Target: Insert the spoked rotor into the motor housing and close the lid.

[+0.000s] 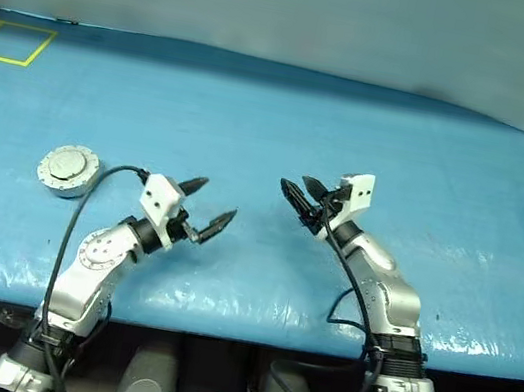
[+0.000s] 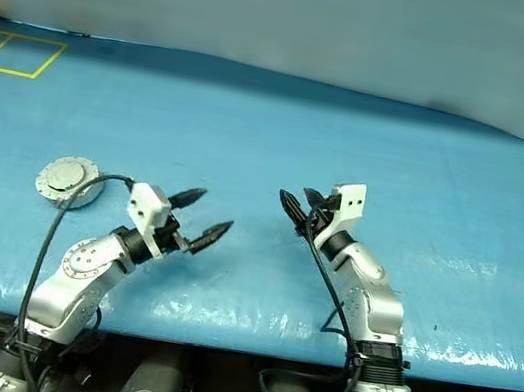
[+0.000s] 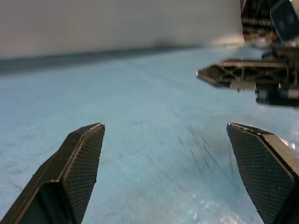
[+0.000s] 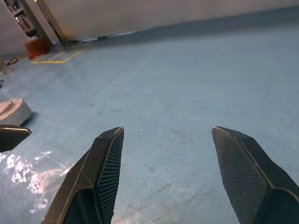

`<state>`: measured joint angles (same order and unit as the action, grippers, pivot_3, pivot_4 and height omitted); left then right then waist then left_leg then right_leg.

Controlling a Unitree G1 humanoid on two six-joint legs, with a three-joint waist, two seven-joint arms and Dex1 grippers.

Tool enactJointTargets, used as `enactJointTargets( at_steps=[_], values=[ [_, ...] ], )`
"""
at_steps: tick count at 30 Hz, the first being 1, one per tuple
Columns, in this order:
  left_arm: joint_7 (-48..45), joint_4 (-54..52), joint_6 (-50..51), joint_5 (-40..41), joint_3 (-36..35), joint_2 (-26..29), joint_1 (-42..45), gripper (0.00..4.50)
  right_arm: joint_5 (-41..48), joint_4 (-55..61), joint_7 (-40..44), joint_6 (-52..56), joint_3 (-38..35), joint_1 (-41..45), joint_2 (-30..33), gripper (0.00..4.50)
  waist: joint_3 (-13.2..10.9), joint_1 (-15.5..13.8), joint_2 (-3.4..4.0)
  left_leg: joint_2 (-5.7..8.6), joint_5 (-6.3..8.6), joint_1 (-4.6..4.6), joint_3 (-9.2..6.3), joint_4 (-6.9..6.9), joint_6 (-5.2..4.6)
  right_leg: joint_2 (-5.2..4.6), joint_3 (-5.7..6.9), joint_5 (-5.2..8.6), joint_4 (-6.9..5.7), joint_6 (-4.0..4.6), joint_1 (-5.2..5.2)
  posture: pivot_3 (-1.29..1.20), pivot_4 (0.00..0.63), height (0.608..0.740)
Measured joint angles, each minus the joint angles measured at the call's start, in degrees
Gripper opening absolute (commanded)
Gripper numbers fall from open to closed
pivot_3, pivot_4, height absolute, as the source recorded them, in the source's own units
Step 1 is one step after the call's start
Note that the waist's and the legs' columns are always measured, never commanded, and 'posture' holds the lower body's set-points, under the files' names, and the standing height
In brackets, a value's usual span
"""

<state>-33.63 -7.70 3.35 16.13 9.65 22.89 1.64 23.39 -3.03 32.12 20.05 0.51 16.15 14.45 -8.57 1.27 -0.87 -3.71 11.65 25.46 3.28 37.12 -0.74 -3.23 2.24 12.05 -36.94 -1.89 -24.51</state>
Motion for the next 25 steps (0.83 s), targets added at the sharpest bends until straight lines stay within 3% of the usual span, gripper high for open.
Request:
enactJointTargets(
  at_steps=[2,4,5,10,25],
  values=[
    [-0.16,0.71,-0.69,-1.35,0.10,-0.39,-0.09,4.50,-3.14,0.00,2.01,-1.01,2.44,-0.69,3.72,3.68,0.00,-0.18,0.00,0.01,0.00,0.00,0.02,0.01,0.00,-0.02,-0.02,0.04,0.01,-0.06,0.00,0.00,0.150,0.740],
    [-0.11,1.52,-1.45,-2.52,0.05,-0.70,-0.28,4.50,-6.09,-0.01,3.45,-1.46,4.28,-1.57,6.19,4.39,0.00,-0.37,0.01,0.01,0.00,0.00,0.04,0.02,0.00,-0.02,-0.03,0.13,0.02,-0.23,-0.01,0.00,0.150,0.740],
    [-0.01,1.97,-1.65,-2.57,-0.12,-1.44,-0.49,4.50,-7.20,-0.04,3.98,-2.06,5.01,-2.03,6.72,4.48,0.00,-0.45,0.01,0.01,0.00,0.00,0.06,0.03,0.00,-0.03,-0.04,0.13,0.02,-0.24,-0.01,0.00,0.150,0.740],
    [0.81,2.51,-3.16,-2.47,-0.48,-4.68,-0.64,4.50,-7.69,-0.03,4.88,-4.87,5.36,-2.33,5.53,4.48,0.00,-0.72,0.00,0.02,0.00,0.00,0.06,0.12,0.00,-0.03,-0.05,0.11,0.01,-0.30,0.04,0.00,0.150,0.740],
    [7.17,4.99,-7.51,-7.10,-4.81,-7.06,-0.16,4.50,-10.81,-1.69,2.96,-7.47,6.20,-1.95,1.32,4.48,0.01,-0.76,0.00,0.04,-0.01,0.00,0.06,0.18,-0.01,-0.04,-0.06,0.06,-0.01,-0.35,0.07,0.00,0.150,0.740]
  ],
)
